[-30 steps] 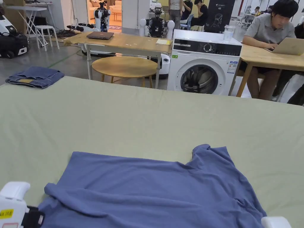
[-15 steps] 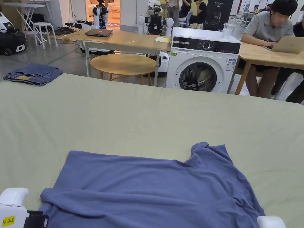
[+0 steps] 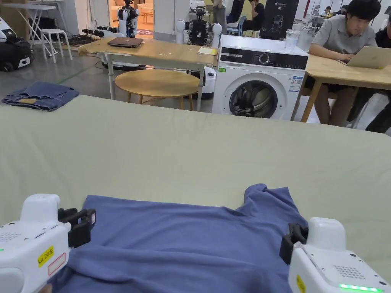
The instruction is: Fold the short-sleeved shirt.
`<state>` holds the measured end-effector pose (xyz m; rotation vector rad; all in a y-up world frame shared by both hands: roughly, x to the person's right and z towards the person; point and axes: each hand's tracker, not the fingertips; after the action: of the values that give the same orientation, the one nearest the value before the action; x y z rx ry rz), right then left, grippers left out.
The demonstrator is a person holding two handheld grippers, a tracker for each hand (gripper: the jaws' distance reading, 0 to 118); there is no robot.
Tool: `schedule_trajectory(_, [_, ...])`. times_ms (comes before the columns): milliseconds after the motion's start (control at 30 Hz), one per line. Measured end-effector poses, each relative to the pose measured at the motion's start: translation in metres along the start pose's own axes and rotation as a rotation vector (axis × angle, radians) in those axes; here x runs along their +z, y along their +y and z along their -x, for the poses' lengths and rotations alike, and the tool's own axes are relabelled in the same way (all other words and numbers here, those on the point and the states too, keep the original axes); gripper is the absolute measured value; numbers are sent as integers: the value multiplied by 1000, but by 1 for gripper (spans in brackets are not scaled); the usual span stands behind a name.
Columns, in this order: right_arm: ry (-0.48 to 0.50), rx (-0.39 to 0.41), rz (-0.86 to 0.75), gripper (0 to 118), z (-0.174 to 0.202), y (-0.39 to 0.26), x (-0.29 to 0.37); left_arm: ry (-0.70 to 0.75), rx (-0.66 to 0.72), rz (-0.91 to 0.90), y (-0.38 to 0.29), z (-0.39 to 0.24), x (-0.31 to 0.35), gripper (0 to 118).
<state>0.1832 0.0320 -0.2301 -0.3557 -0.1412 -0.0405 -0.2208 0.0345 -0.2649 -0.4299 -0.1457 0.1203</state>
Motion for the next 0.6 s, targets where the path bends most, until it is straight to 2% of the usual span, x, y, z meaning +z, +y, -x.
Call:
schedule_trajectory(33, [0,8,-14,6,6,0,0,13,-13,-12,1,-4,-1,13])
schedule_trajectory(67, [2,11,-12,4,11,0,-1,34,-31,-26,1,-7,-3,1])
schedule_trajectory(100, [31,14,-22,0,15,0,-2,54,-62,-44,2,-10,-4,0])
schedule_trajectory(333, [69,13,-40,0,30,-1,-13,60,-86,-25,24,5,-41,0])
schedule_trajectory(600, [98,58,16,0,29,2,-37,34,-55,313,71,58,-152,0])
